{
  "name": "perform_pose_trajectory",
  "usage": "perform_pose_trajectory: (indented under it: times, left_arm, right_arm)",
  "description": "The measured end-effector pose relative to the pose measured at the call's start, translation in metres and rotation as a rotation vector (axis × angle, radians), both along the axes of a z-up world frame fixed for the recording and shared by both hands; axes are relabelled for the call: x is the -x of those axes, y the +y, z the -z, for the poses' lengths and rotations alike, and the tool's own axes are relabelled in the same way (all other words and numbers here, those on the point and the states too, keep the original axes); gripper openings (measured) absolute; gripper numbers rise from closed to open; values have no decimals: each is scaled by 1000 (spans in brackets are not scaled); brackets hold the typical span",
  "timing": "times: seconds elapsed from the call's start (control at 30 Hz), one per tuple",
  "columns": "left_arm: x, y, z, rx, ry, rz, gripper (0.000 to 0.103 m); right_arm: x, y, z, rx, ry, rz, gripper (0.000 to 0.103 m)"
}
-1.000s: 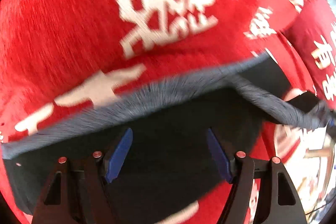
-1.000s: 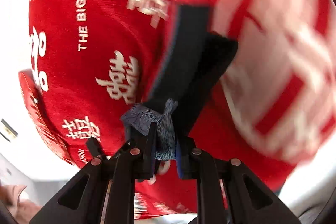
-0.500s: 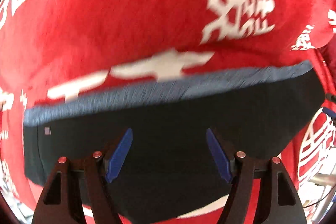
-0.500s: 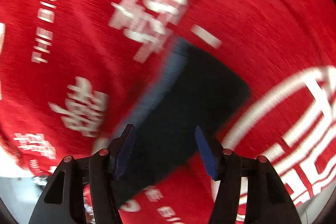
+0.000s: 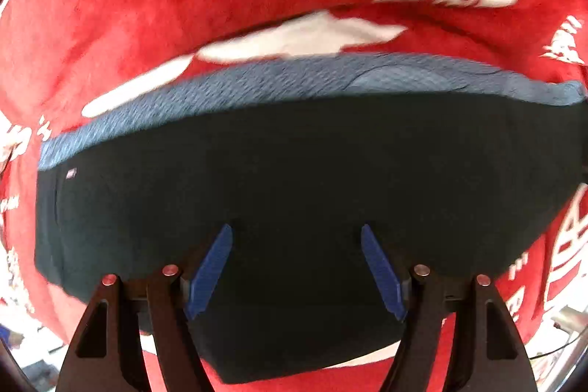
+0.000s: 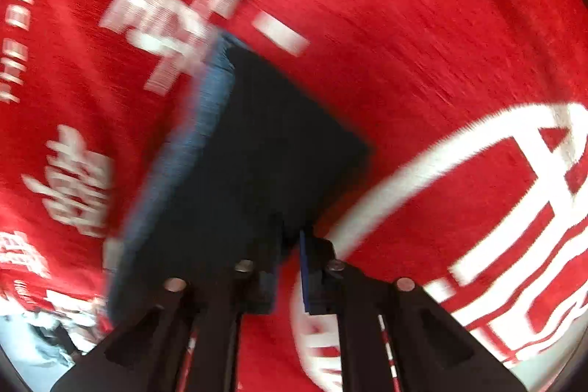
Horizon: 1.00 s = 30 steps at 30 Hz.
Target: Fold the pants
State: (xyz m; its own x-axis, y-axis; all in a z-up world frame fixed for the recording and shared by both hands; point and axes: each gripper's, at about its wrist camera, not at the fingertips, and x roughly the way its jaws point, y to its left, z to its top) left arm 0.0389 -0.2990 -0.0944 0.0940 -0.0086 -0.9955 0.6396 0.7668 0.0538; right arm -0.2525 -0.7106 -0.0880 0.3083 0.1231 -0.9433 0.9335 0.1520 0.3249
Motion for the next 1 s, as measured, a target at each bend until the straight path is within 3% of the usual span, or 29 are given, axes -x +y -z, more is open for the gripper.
perform_pose_trajectory:
  times: [0.03, 0.1, 0.17, 0.23, 0.37, 0.47, 0.5, 0.53, 0.63, 0.73, 0.83, 0.87, 1.0]
  left_arm:
    - [-2, 2, -5, 22, -5, -16, 74]
    - [-5, 1, -22, 71, -44, -19, 74]
    - [-6, -8, -27, 91, -72, 3, 74]
    - [-8, -27, -21, 89, -83, 37, 74]
    - [-20, -67, 15, 41, -133, 56, 74]
    - [-37, -73, 25, 81, -140, -13, 83]
    - [-41, -75, 28, 75, -148, -11, 91]
    - [-45, -74, 28, 78, -147, -8, 92]
    - [-59, -64, 16, 61, -152, -8, 92]
    - [-60, -35, -9, 72, -182, -8, 92]
    - [-58, 12, -27, 40, -211, -11, 92]
    - [-57, 28, -29, 25, -226, -13, 92]
    - [-65, 99, -28, -64, -295, -54, 92]
  right_arm:
    - [5, -2, -2, -11, -16, 35, 21]
    - [7, 1, -24, 56, 58, 47, 32]
    - [-2, 15, -59, 175, 80, -4, 32]
    - [-28, 30, -75, 234, 49, -127, 34]
    - [-103, 38, -40, 247, 71, -382, 38]
    - [-132, 26, 3, 295, 189, -462, 37]
    - [-136, 22, 11, 299, 198, -465, 35]
    - [-137, 14, 11, 349, 160, -462, 34]
    - [-143, -5, 2, 419, 233, -411, 36]
    - [-133, -13, -13, 305, 118, -281, 38]
    - [-136, 23, -20, 140, -79, -324, 45]
    - [-139, 51, -19, 44, -163, -354, 47]
    - [-152, 160, 3, -277, -341, -407, 48]
